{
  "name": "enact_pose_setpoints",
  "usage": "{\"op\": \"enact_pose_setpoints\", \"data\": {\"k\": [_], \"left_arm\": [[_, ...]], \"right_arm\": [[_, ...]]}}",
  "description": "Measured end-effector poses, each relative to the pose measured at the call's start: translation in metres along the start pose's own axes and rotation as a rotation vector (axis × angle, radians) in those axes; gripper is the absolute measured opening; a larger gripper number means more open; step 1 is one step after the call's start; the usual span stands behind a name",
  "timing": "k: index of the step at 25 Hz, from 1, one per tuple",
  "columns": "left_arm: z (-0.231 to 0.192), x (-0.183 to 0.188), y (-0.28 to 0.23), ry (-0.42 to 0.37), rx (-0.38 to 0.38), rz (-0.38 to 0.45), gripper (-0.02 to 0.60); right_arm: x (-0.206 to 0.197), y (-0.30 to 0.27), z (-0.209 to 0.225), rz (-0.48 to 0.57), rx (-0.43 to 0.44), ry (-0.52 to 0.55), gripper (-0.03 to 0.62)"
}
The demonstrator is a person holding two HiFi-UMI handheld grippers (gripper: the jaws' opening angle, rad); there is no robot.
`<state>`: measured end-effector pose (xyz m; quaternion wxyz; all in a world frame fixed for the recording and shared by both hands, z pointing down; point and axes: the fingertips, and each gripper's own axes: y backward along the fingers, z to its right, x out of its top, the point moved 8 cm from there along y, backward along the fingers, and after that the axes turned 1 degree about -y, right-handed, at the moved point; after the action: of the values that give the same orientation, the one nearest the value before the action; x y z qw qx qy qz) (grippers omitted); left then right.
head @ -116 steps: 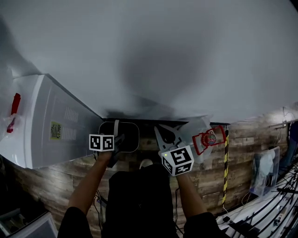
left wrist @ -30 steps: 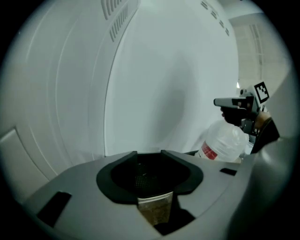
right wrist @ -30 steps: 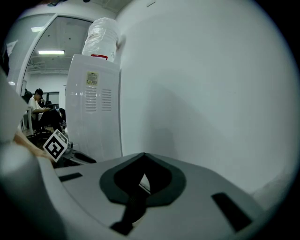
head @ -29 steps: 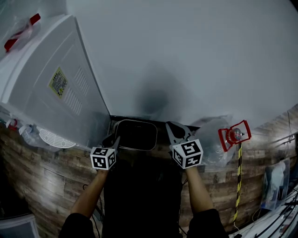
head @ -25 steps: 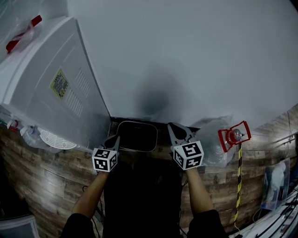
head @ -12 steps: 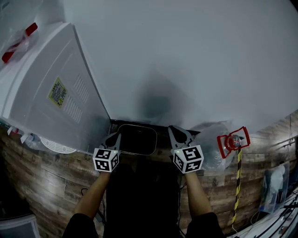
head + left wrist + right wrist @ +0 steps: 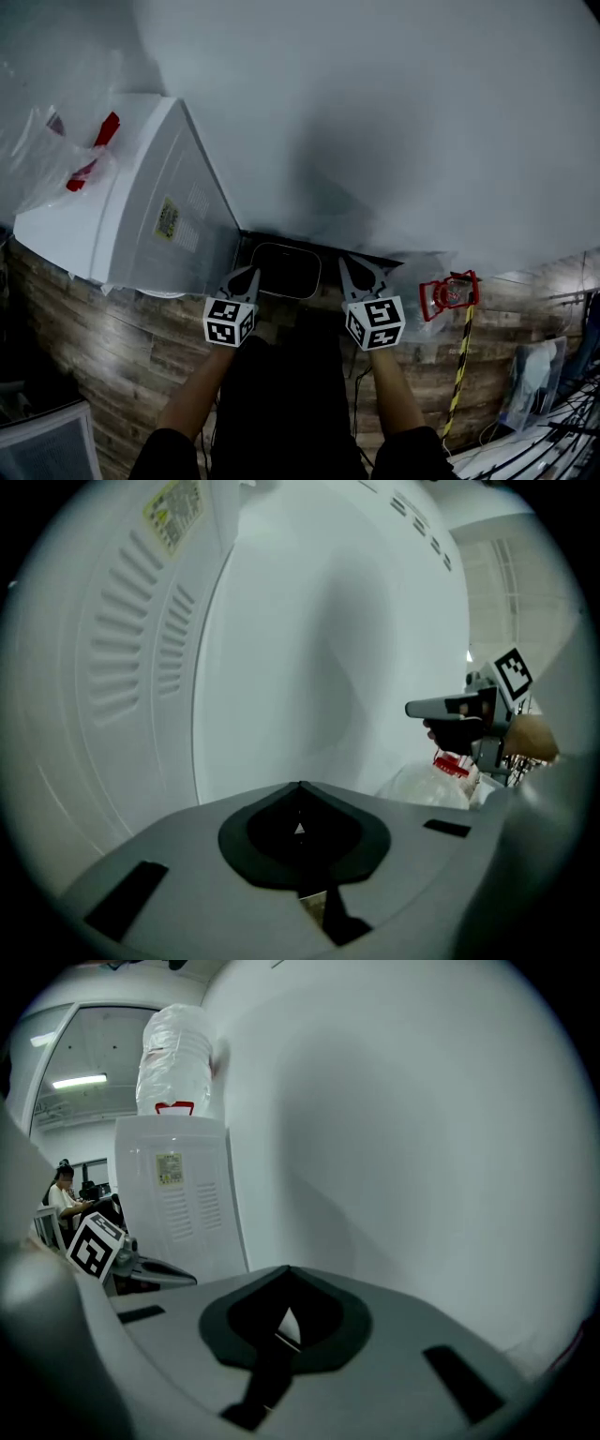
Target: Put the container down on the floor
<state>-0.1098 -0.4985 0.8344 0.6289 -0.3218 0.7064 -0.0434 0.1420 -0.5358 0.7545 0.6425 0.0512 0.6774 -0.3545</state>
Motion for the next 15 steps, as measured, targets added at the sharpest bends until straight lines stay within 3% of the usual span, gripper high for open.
{"op": "enact_pose_setpoints", "data": {"k": [10, 15], "left_arm": [[0.035, 0.104, 0.082, 0.023, -0.018, -0.060, 0.014], [0.053, 0.144, 0.128, 0.023, -0.018, -0.084, 0.014]], "right_arm": [[0.093, 0.055, -0.058, -0.109, 0.035, -0.059, 0.011], [0.140, 0.097, -0.084, -0.145, 0.011, -0.049, 0.011]]}}
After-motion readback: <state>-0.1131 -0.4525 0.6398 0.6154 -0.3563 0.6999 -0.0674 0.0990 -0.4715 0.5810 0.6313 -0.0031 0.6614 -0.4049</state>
